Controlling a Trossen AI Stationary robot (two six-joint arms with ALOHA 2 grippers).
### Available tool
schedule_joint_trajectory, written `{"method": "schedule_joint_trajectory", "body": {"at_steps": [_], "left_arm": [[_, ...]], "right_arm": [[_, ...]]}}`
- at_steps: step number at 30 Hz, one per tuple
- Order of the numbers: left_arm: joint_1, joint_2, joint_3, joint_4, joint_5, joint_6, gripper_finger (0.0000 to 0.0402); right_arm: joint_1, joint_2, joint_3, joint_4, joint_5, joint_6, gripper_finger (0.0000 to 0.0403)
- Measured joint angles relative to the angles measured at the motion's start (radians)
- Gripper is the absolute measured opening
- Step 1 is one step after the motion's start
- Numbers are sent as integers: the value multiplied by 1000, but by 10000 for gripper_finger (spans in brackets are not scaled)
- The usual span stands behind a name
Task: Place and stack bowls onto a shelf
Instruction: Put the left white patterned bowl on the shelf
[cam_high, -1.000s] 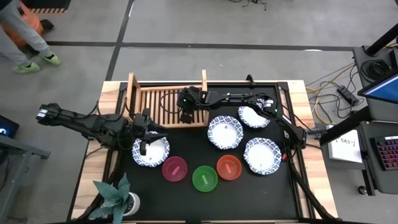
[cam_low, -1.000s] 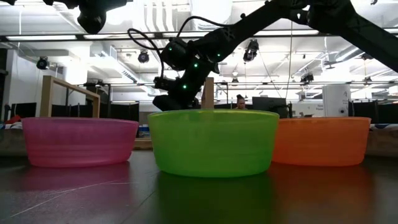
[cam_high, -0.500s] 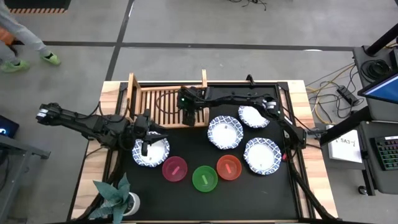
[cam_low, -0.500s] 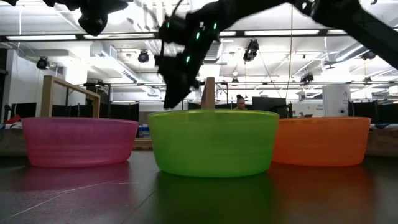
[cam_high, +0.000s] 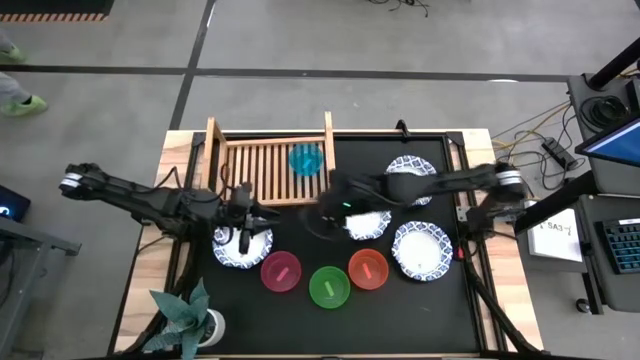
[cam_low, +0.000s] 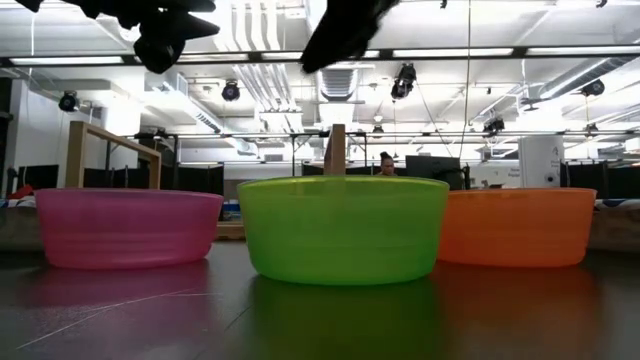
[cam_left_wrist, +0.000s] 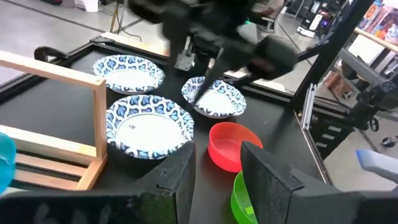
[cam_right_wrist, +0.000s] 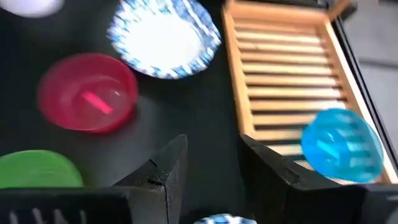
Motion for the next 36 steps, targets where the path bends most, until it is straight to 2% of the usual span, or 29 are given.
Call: {"method": "schedule_joint_trajectory", "body": {"at_steps": [7, 12, 14, 19, 23, 28, 32, 34, 36], "left_arm": [[1, 71, 31, 6, 0, -50, 111], [1, 149, 86, 7, 0, -137, 111], [1, 185, 115, 0, 0, -149, 111], [1, 280, 205, -5, 1, -161, 111], [1, 361, 318, -184, 28, -236, 111], [1, 477, 495, -549, 28, -398, 111], [-1, 577, 609, -859, 31, -596, 111], [-1, 628, 643, -1025, 71, -690, 111], [-2, 672, 662, -1101, 116, -745, 111]], "right_arm": [[82, -294, -403, 328, 0, -62, 133], [105, -443, -635, 550, -3, -68, 125], [102, -488, -692, 579, 5, -11, 121], [99, -551, -766, 541, 149, 81, 108], [99, -584, -771, 479, 154, 92, 94], [119, -628, -777, 480, 146, 17, 80], [126, -666, -783, 481, 146, -31, 72], [127, -689, -786, 473, 146, -32, 69], [133, -697, -792, 472, 146, -32, 68]]}}
